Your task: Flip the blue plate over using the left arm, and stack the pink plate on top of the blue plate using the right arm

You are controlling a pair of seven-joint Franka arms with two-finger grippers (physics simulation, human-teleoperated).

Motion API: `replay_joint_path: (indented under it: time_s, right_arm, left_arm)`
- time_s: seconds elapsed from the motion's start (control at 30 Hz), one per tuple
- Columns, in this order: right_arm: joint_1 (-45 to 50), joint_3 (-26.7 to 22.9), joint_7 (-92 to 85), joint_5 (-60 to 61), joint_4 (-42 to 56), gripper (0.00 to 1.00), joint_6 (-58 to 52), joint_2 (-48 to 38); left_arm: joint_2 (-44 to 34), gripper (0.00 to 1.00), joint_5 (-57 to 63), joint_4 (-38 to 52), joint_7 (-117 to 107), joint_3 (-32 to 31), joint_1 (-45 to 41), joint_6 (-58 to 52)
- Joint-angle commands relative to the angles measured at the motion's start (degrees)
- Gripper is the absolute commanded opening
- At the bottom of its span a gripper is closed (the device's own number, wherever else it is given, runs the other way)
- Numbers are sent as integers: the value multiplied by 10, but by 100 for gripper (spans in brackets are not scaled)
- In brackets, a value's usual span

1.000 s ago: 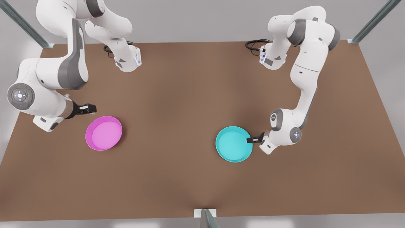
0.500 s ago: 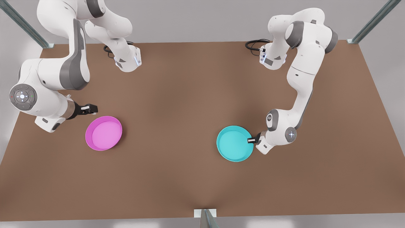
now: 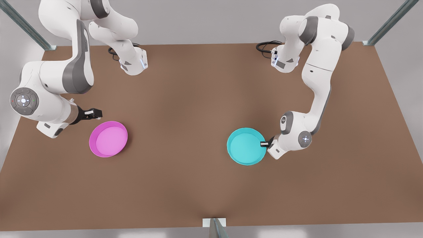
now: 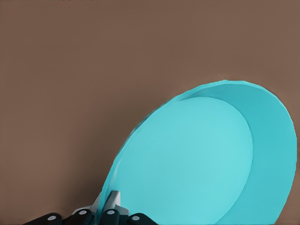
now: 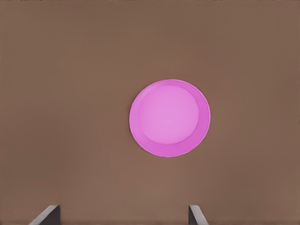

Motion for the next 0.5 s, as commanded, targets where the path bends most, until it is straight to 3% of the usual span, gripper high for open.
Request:
replay_joint_path:
  time_s: [0.0, 0.2, 0.47]
  right_arm:
    - [0, 0, 0, 0, 0, 100, 0, 0]
    - [0, 0, 0, 0, 0, 100, 0, 0]
    - [0, -1, 0, 0, 0, 100, 2, 1]
  left_arm:
    - [-2, 21, 25, 0, 1, 0, 0, -4]
    - [-27, 21, 218, 2, 1, 0, -5, -37]
    - [-78, 21, 437, 3, -57, 0, -56, -169]
